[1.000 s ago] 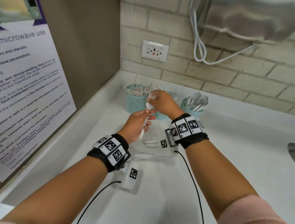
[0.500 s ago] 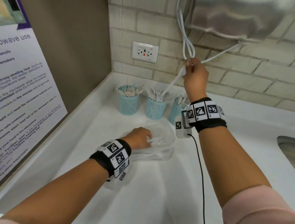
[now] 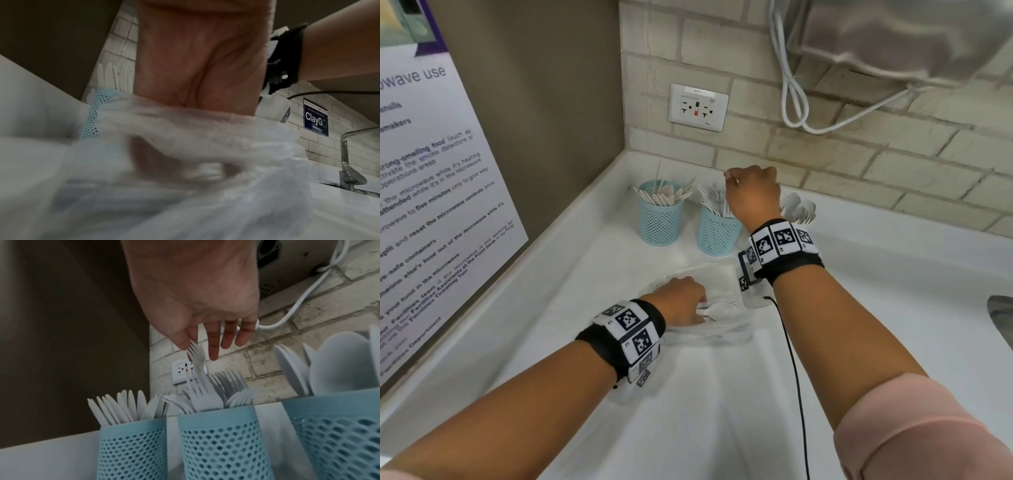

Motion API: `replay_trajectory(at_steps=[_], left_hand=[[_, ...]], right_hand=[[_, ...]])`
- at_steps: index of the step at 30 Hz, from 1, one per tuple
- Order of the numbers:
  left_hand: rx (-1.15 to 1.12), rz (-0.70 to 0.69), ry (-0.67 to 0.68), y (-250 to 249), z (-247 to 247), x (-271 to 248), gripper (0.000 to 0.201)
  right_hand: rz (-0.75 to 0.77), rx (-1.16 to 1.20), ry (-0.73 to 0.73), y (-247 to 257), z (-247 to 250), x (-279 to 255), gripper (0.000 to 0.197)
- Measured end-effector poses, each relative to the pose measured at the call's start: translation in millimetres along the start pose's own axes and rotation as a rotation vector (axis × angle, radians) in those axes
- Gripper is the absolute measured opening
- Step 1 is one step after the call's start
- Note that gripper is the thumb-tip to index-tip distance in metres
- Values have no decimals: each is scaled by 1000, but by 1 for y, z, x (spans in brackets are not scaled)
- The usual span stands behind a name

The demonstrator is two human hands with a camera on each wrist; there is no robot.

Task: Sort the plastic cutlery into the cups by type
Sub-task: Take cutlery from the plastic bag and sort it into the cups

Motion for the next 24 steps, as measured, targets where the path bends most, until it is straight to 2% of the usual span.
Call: replay_trajectory(at_steps=[4,6,13,16,18,22,24], left_hand=[[-24,1,-14,1,0,-1,54],[-31,3,-21,1,0,-1,54],[-48,8,-22,2,-1,-1,50],[-48,3,-25,3,-1,-1,49],[-52,3,-28,3,-2,-1,49],[-55,6,-24,3,-3,0,49],[-64,8,-24,4,-3,1,50]], right_hand=[[-15,273,-143,0,6,8,28],[-23,302,-185,-2,9,8,24],[-26,-30,100,-1,-8,-5,33],[-85,-74,182,1,-8,-1,33],[-115,-103,163,2,-9,-1,32],[-17,-21,-57,-2,-10,-3,37],[66,-49,-8,-5,-13,-5,38]])
Point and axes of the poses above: each hand's wrist, its own x-axis towards the middle knuckle, its own z-axis out of the back of the hand, y = z × x, the point moved 1 cm from there along x, towards the middle knuckle
